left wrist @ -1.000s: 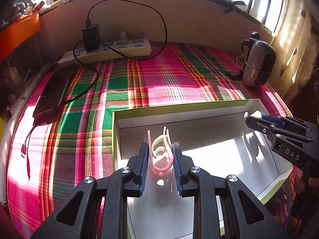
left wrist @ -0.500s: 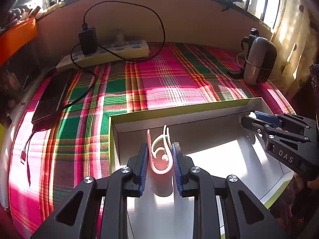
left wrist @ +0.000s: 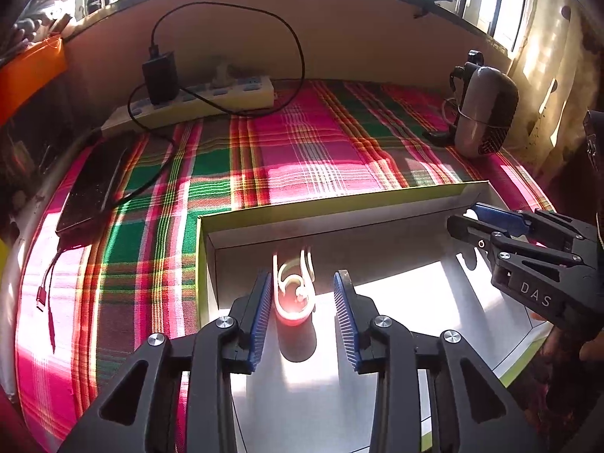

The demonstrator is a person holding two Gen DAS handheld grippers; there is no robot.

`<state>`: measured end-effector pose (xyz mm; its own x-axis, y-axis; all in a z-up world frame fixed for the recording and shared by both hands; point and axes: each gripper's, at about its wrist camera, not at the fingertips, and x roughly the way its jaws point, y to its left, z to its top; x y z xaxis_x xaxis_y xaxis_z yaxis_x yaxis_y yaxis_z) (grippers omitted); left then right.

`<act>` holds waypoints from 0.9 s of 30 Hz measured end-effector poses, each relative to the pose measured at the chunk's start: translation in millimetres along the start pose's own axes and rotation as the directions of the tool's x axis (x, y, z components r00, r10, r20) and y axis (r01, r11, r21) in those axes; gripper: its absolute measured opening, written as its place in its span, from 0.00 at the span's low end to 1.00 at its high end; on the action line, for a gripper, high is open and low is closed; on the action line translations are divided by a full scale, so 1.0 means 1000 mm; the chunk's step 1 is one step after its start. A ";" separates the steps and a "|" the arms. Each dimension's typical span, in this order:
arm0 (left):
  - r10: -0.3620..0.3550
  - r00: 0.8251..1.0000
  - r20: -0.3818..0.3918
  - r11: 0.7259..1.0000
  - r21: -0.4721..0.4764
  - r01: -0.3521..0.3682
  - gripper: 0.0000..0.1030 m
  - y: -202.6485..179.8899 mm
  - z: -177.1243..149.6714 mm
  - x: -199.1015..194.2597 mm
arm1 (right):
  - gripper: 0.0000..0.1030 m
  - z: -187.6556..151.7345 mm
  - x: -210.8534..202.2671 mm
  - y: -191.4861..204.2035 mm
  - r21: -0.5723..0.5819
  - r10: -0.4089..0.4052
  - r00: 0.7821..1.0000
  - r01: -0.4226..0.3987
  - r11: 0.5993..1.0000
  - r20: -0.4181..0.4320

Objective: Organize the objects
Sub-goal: 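Release the pink clip into the white box while the right tool drops the ball there, then withdraw both open tools from the white box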

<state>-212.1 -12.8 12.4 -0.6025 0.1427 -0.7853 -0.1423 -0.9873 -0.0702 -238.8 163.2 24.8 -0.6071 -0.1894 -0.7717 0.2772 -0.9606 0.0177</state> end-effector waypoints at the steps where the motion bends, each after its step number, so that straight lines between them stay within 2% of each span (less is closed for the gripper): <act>1: 0.000 1.000 -0.001 1.000 0.000 0.000 0.32 -0.001 -0.001 -0.001 | 0.41 0.000 -0.002 0.000 0.003 0.003 1.000 -0.003 1.000 0.005; 3: -0.002 1.000 0.003 1.000 -0.003 0.002 0.33 -0.001 -0.001 -0.001 | 0.46 0.000 -0.005 -0.001 0.007 0.006 1.000 -0.006 1.000 0.011; 16: -0.020 0.997 0.078 1.000 0.002 0.020 0.33 -0.006 -0.018 -0.050 | 0.46 -0.011 -0.050 -0.004 0.045 0.000 0.997 -0.004 0.999 0.075; 19: -0.029 0.993 0.118 0.999 -0.010 0.030 0.33 -0.004 -0.026 -0.068 | 0.46 -0.019 -0.066 -0.004 0.051 0.003 0.996 -0.008 0.999 0.094; 27: -0.022 0.990 0.139 0.999 -0.026 0.026 0.33 0.003 -0.055 -0.095 | 0.46 -0.049 -0.102 -0.005 0.068 -0.012 0.993 0.003 0.998 0.121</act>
<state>-112.5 -33.3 52.9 -0.7024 0.1725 -0.6906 -0.1370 -0.9848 -0.1066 -141.8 197.0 72.3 -0.6962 -0.2014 -0.6890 0.2238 -0.9729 0.0582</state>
